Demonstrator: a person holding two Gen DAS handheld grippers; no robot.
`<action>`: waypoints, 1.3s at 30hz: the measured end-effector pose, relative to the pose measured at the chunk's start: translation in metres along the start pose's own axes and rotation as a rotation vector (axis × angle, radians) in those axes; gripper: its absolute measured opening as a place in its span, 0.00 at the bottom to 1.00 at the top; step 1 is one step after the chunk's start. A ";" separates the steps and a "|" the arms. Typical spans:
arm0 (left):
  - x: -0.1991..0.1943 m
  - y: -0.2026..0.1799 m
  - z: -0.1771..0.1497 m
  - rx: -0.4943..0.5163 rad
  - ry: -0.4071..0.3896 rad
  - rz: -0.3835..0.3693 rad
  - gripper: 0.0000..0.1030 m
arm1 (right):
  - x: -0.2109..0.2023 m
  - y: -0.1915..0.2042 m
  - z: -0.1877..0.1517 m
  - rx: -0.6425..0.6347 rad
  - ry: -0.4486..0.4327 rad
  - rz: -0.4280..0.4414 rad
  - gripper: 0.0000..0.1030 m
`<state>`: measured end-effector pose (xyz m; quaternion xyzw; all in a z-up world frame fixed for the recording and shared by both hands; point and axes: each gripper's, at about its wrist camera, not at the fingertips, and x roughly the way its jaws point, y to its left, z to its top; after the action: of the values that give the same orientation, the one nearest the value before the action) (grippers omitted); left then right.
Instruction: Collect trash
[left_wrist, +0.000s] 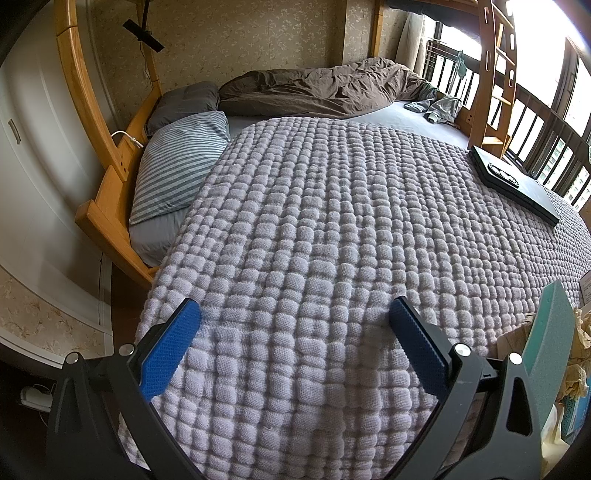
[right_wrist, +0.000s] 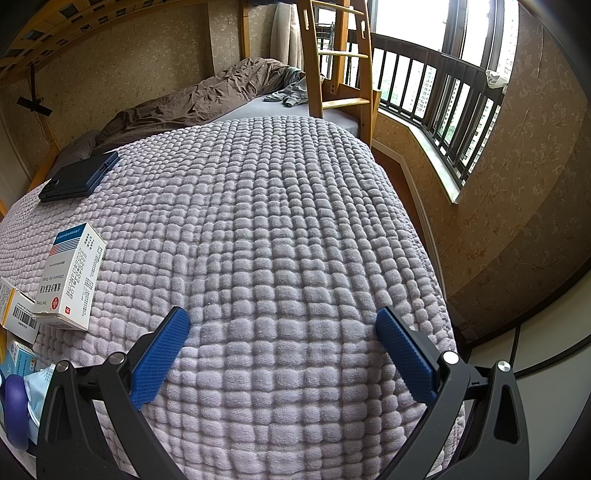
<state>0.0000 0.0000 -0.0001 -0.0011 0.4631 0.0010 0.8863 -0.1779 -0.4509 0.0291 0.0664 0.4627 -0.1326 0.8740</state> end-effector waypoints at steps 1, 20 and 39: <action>0.000 0.000 0.000 0.000 0.000 0.000 0.99 | 0.000 0.000 0.000 0.000 0.000 0.000 0.97; 0.000 0.000 0.000 0.000 0.000 0.000 0.99 | 0.000 0.000 0.000 0.000 0.000 0.000 0.97; 0.000 0.002 -0.001 -0.005 0.000 0.004 0.99 | 0.000 0.000 -0.001 0.000 0.000 0.000 0.97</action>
<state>-0.0010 0.0019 -0.0004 -0.0025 0.4629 0.0040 0.8864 -0.1786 -0.4509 0.0291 0.0663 0.4625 -0.1327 0.8741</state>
